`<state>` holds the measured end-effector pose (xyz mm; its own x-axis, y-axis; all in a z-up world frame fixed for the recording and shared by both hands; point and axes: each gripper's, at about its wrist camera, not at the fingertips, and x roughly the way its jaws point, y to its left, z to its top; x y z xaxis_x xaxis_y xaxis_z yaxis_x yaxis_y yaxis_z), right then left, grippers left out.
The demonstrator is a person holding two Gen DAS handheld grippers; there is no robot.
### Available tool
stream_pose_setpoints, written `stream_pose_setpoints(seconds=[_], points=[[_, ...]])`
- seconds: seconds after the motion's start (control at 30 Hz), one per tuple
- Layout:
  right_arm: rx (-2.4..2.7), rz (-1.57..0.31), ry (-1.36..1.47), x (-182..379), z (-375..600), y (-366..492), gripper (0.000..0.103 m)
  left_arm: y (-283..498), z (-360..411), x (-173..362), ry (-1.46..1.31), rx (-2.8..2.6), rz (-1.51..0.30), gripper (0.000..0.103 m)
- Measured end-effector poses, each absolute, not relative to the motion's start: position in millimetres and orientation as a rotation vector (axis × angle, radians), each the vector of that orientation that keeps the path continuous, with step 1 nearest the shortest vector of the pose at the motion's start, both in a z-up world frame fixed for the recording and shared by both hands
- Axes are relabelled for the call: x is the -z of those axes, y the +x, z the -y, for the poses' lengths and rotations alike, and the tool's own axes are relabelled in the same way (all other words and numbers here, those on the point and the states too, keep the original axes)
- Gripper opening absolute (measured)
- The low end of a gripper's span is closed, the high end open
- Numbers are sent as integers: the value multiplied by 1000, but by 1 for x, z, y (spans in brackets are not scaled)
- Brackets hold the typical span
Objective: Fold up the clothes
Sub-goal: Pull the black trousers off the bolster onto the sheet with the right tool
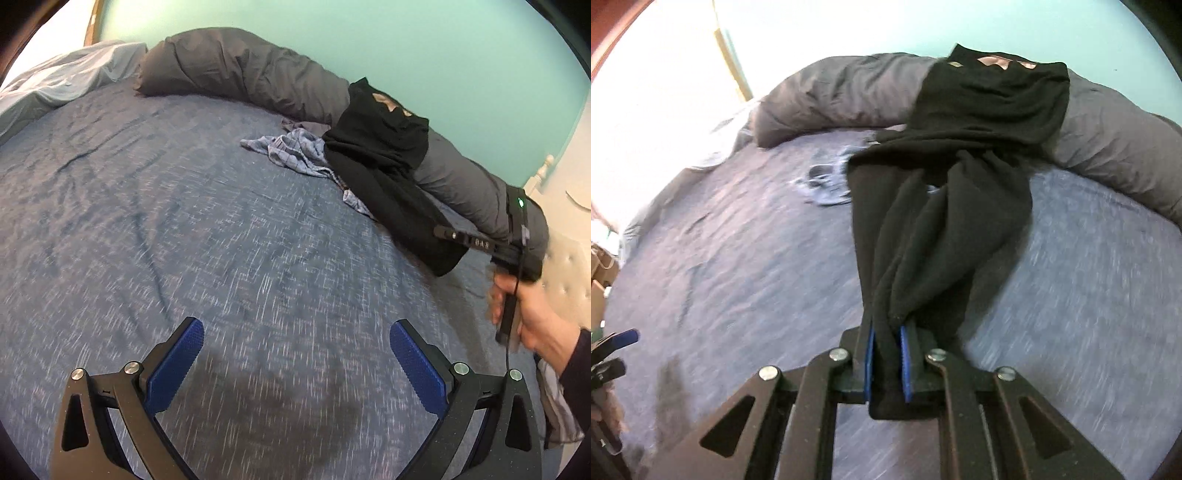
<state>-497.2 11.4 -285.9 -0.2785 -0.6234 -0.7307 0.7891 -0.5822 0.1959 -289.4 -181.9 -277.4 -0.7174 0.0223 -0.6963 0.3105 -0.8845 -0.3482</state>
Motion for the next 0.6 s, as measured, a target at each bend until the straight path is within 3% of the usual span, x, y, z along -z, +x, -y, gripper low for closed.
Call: stream_pose_setpoints(seconds=[0.6], points=[[1920, -139, 807, 169, -77, -255, 10, -146, 176, 191, 970, 2775, -698, 103]])
